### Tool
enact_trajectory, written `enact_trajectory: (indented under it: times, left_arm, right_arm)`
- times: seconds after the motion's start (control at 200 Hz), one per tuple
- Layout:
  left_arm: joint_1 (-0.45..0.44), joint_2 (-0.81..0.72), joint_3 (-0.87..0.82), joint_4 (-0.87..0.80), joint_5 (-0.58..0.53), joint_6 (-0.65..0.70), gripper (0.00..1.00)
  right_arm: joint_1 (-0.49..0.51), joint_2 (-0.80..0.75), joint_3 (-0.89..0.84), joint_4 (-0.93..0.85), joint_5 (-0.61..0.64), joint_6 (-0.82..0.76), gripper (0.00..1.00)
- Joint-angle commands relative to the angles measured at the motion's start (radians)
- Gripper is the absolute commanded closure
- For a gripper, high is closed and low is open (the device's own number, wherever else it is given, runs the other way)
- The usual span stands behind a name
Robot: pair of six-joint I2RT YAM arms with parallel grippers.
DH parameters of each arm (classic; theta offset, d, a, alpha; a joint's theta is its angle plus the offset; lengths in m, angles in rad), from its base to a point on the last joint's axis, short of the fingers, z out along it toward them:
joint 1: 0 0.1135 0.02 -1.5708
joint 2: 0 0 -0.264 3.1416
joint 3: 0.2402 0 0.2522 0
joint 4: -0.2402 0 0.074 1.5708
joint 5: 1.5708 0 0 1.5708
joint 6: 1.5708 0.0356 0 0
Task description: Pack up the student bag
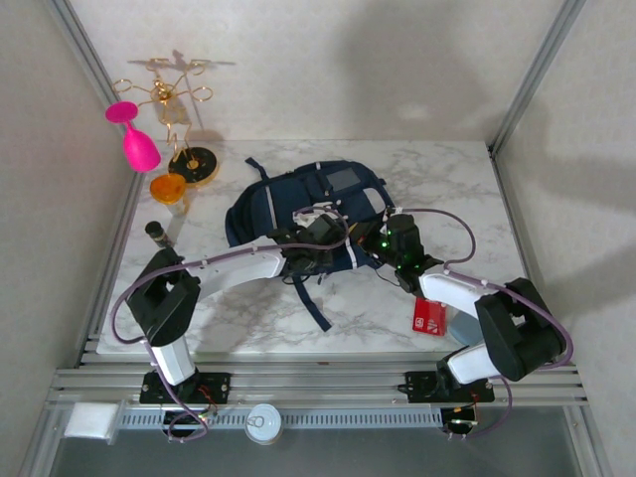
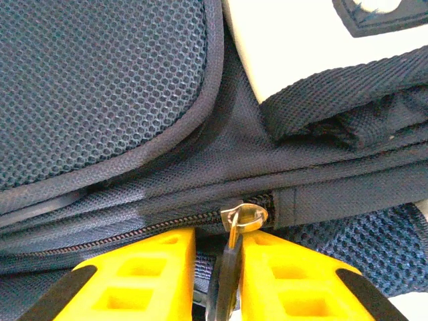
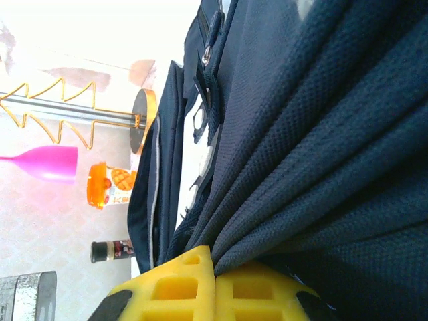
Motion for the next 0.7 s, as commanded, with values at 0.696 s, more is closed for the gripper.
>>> enact_trajectory:
  times: [0.696]
  left_arm:
    - [0.050, -0.031, 0.073, -0.008, 0.079, 0.077, 0.99]
  right_arm:
    - [-0.054, 0.086, 0.067, 0.070, -0.072, -0.076, 1.00]
